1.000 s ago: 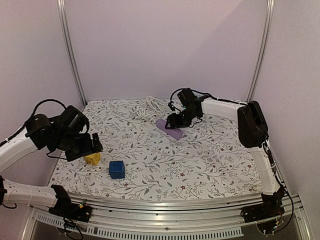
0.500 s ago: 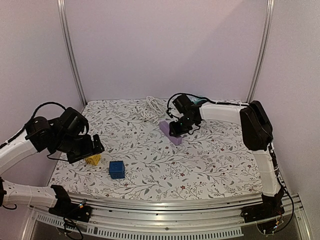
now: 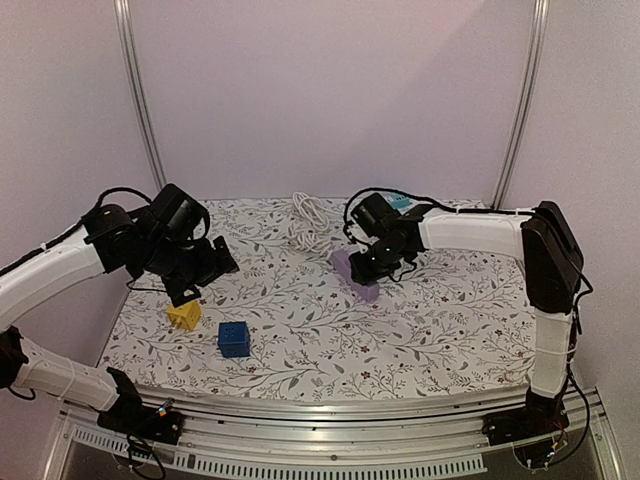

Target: Insert the plug

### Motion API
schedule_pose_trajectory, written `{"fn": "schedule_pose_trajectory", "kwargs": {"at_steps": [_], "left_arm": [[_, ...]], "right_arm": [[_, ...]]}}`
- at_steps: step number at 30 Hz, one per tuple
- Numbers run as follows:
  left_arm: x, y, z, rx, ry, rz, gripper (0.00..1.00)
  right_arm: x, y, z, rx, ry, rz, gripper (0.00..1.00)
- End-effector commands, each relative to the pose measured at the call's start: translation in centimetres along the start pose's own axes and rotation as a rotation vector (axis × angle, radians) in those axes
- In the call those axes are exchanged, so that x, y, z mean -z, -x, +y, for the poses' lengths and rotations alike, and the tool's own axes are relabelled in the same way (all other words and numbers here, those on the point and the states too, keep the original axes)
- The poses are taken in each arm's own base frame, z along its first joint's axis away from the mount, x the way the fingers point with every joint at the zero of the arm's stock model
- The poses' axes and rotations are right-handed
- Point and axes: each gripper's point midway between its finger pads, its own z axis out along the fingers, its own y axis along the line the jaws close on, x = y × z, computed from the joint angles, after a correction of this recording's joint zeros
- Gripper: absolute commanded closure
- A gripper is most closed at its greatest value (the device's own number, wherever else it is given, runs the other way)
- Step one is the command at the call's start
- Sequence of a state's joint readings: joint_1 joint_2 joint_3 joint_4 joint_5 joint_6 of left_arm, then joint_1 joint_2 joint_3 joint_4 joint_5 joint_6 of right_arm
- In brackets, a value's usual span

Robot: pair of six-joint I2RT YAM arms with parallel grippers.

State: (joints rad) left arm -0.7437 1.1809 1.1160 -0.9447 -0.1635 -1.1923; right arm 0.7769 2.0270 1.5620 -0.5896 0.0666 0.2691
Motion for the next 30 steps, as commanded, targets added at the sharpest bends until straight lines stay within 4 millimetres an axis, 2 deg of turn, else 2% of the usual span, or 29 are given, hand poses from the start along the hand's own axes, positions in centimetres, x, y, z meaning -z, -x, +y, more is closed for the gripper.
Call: {"fn": "schedule_pose_trajectory", "kwargs": {"at_steps": [1,8,15,25,30], "left_arm": [[-1.3,0.1,-2.9,0.101,-0.065,0.048,0.03],[-4.4,0.3,-5.3,0.243,-0.114,0.1,0.04],[-6.8,0.4,-7.9,0.393,-0.188,0.145,0.07],[-9.9,0.3,-11.2,0.456,-0.179,0.212,0.1],[-12.2,-1.0,-13.6,0.429,-0.172,0.267,0.12]], "right_arm": [[3.3,0.8,0.5,-0.032,-0.019,-0.079,0.94],[5.0,-1.5,1.4,-0.053,-0.012,-0.074,0.96],[6.6,-2.3,2.4,-0.051,0.003,-0.1,0.99],[8.1,-2.7,3.2,-0.018,-0.028,-0.115,1.0],[8.4,-3.3,3.9,0.008,-0.044,-0.118,1.0]]}}
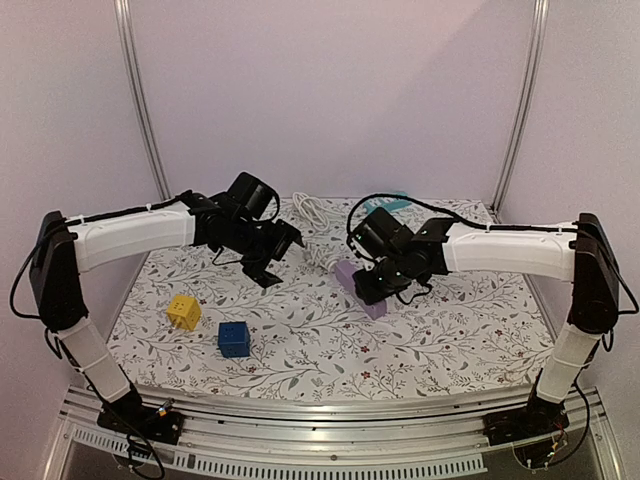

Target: Insert the plug

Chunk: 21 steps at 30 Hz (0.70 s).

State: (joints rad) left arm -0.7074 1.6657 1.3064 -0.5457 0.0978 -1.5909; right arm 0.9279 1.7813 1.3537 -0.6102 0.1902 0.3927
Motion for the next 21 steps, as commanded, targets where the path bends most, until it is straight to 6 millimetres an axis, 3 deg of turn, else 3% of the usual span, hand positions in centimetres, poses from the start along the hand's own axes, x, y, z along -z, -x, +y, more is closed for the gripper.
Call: {"fn": "schedule_pose_trajectory", "kwargs": {"at_steps": [1,9,21], "left_arm": [[-2.3,-1.8,-1.6,-0.002,-0.001,0.066,0.13],[-6.2,-4.7,-2.3,-0.059,0.038,0.151,0.2],[-9.7,-7.6,-3.2,-0.084,0.055,0.246,0.23]], "right_arm": [[2.3,1.0,0.7,0.01,-0.016,-0.074,1.0],[2.9,1.2,1.8,0.065,-0.047,-0.105,1.0],[3.2,2.0,2.3,0.142,-0.102,-0.125,1.0]]}}
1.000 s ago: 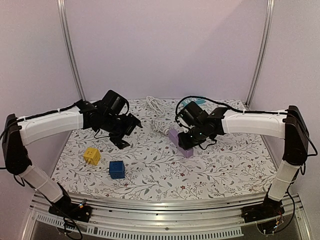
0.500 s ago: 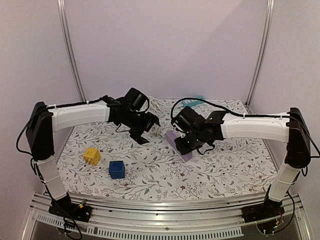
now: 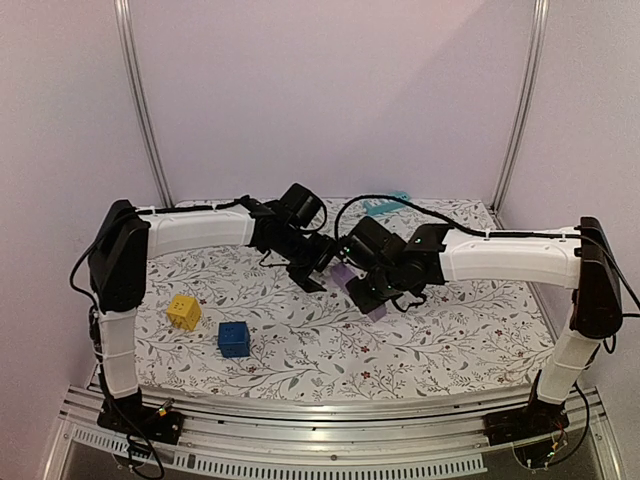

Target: Insert the plug

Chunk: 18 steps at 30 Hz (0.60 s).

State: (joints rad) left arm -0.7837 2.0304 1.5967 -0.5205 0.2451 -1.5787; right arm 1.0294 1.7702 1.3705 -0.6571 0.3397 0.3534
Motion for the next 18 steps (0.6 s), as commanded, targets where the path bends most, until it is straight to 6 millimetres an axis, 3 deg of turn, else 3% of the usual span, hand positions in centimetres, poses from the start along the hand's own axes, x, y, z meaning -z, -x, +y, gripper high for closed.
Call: {"fn": "schedule_pose_trajectory", "kwargs": {"at_steps": [1,5,14,16,18], "left_arm": [[-1.4,-1.8,-0.6,-0.024,0.001,0.052,0.24],[-1.9,-2.1,-0.9,-0.032,-0.001,0.068,0.34],[-2.4,-2.5,-0.5,-0.043,-0.006,0.094,0.84],[-2.5,-2.7,-0.3,-0.043,-0.009,0.105,0.92],[-2.6,-2.8,-0.2,-0.044,-0.017,0.114,0.96]], "right_arm": [[1.4,2.7,0.3,0.013,-0.019,-0.083,1.0],[1.4,3.0,0.6,0.024,-0.023,-0.088,1.0],[1.3,3.7,0.9,0.04,-0.05,-0.096,1.0],[1.4,3.6,0.9,0.039,-0.05,-0.091,0.89],[1.6,3.3,0.6,0.022,-0.058,-0.078,0.57]]}}
